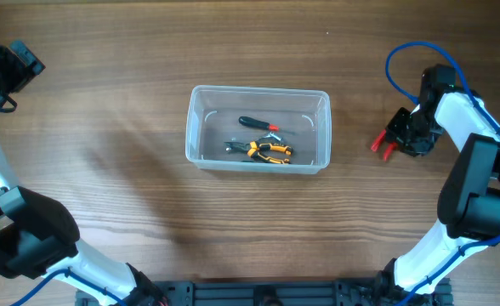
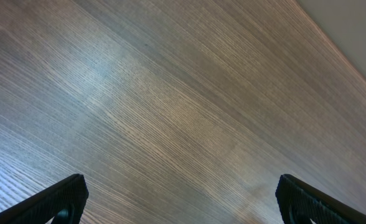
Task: Pack container
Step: 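Carry the red cutters with the right gripper into the container, release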
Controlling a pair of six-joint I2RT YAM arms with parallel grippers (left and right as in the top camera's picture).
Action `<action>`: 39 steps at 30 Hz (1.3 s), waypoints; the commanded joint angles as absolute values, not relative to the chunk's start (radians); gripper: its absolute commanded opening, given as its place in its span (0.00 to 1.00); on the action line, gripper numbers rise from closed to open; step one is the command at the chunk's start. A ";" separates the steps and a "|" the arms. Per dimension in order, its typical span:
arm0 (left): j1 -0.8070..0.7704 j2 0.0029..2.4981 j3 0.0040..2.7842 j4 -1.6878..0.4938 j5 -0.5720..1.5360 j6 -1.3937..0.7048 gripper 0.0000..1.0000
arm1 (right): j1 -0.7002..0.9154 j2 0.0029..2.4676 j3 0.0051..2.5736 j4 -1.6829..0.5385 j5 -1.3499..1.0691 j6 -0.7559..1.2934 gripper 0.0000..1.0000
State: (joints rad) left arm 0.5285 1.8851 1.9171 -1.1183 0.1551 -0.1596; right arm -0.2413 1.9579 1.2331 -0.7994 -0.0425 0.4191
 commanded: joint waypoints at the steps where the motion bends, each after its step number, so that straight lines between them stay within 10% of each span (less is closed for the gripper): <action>1: 0.526 1.884 1.913 -1.116 0.160 -0.169 1.00 | -0.242 2.007 1.214 -0.785 -0.074 0.418 0.28; 9: 0.526 1.884 1.913 -1.116 0.160 -0.169 1.00 | -0.241 2.004 1.318 -0.817 -0.208 0.315 0.04; 20: 0.526 1.884 1.913 -1.116 0.160 -0.169 1.00 | -0.038 1.937 1.945 -1.075 -0.303 -0.122 0.04; 29: 0.526 1.884 1.913 -1.116 0.160 -0.169 1.00 | 0.431 1.938 1.942 -1.161 -0.327 -0.689 0.04; 39: 0.526 1.884 1.913 -1.116 0.160 -0.169 1.00 | 0.500 1.942 1.594 -1.004 -0.232 -0.966 0.04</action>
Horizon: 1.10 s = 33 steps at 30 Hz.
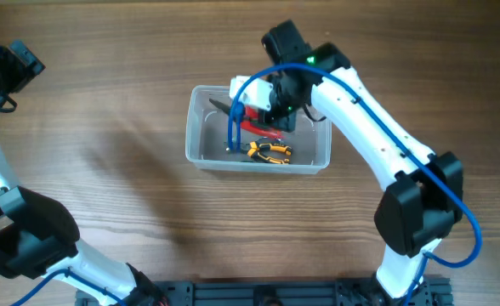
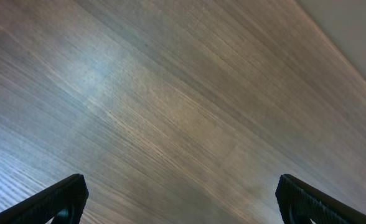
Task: Pack container
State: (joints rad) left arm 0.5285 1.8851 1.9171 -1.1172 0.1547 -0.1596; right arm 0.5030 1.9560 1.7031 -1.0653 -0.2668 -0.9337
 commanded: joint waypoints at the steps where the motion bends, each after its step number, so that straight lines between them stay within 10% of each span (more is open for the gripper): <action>1: 0.526 1.884 1.913 -1.116 0.160 -0.169 1.00 | 0.500 1.942 1.529 -0.949 -0.232 -0.957 0.04; 8: 0.526 1.884 1.913 -1.116 0.160 -0.169 1.00 | 0.488 1.942 1.340 -0.718 -0.216 -0.794 0.20; 13: 0.526 1.884 1.913 -1.116 0.160 -0.169 1.00 | 0.488 1.941 1.356 -0.679 -0.209 -0.733 0.68; 25: 0.526 1.884 1.913 -1.116 0.160 -0.169 1.00 | 0.305 1.933 2.004 -1.099 0.126 -0.119 0.73; 28: 0.526 1.884 1.913 -1.116 0.160 -0.169 1.00 | 0.130 1.933 2.004 -1.140 0.080 -0.018 0.99; 33: 0.526 1.884 1.913 -1.116 0.160 -0.169 1.00 | -0.054 1.934 2.004 -1.056 0.025 -0.019 1.00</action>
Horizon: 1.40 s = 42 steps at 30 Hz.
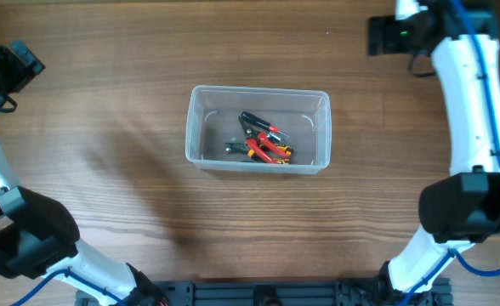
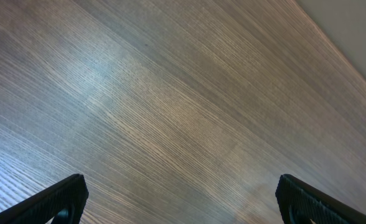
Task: Pack container
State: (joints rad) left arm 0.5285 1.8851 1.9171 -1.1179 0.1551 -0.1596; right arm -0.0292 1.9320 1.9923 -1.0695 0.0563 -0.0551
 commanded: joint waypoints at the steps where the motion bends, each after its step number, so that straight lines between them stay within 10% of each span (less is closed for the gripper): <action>1: 0.526 1.884 1.913 -1.116 0.160 -0.169 1.00 | -0.057 1.934 2.004 -1.052 0.025 -0.019 1.00; 16: 0.526 1.884 1.913 -1.116 0.160 -0.169 1.00 | -0.055 1.909 2.001 -1.052 0.025 -0.020 1.00; 31: 0.526 1.884 1.913 -1.116 0.160 -0.169 1.00 | -0.003 1.068 1.965 -1.052 0.033 -0.053 1.00; 42: 0.526 1.884 1.913 -1.116 0.160 -0.169 1.00 | -0.003 0.396 0.644 -0.089 -0.061 0.012 1.00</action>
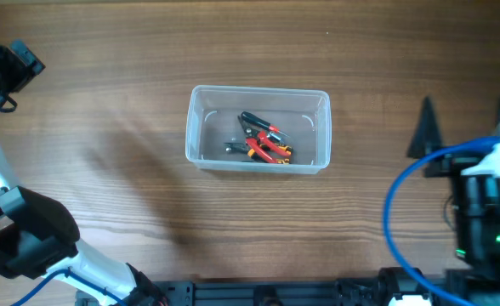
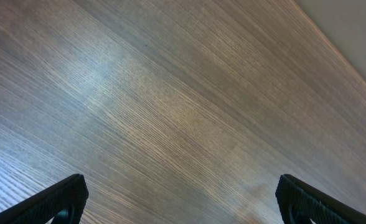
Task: Pack container
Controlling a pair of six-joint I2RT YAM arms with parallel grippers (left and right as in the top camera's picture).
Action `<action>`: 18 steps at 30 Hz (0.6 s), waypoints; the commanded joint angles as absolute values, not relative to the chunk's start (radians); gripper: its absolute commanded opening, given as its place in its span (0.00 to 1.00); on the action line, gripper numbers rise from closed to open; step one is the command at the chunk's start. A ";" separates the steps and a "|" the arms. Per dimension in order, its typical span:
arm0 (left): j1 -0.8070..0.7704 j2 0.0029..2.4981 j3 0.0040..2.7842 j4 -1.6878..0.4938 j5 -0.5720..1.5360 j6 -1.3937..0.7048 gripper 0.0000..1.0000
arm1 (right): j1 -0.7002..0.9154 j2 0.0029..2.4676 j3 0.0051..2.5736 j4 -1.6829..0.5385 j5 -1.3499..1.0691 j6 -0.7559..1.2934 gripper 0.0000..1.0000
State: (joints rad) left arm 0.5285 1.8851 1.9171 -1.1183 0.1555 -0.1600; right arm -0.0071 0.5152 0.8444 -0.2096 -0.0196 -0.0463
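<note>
The clear plastic container [image 1: 201,127] stands mid-table. Inside lie red-handled pliers [image 1: 265,150], orange-handled pliers [image 1: 280,154] and a black tool with a red tip [image 1: 257,122]. My right gripper [image 1: 467,119] is at the right side of the table, well apart from the container, its two dark fingers [image 1: 423,127] spread wide, open, with nothing between them. My left gripper [image 1: 16,64] is at the far left back corner; in the left wrist view it [image 2: 183,196] is open over bare wood, holding nothing.
The wooden table [image 1: 105,170] surrounds the container on all sides. A blue cable [image 1: 394,212] loops from the right arm near the front right edge. The left arm's base [image 1: 29,238] sits at the front left. The table's back edge [image 2: 351,59] shows in the left wrist view.
My right arm has moved from the far back right of the table to the near right side, fingers spread. The container's contents and the left arm are unchanged.
My right gripper was down at red-handled pliers on the table right of the container. Then it was over the container with them. Then the red pliers lay inside and the arm was at the back right; now it is at the near right. The left arm stayed still.
</note>
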 commanded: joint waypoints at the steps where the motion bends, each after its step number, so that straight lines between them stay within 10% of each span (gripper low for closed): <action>1: 0.526 1.884 1.913 -1.116 0.160 -0.169 1.00 | -0.003 0.347 0.564 -0.039 -0.061 0.038 1.00; 18: 0.526 1.884 1.913 -1.116 0.160 -0.169 1.00 | -0.003 0.006 0.075 0.022 -0.048 0.139 1.00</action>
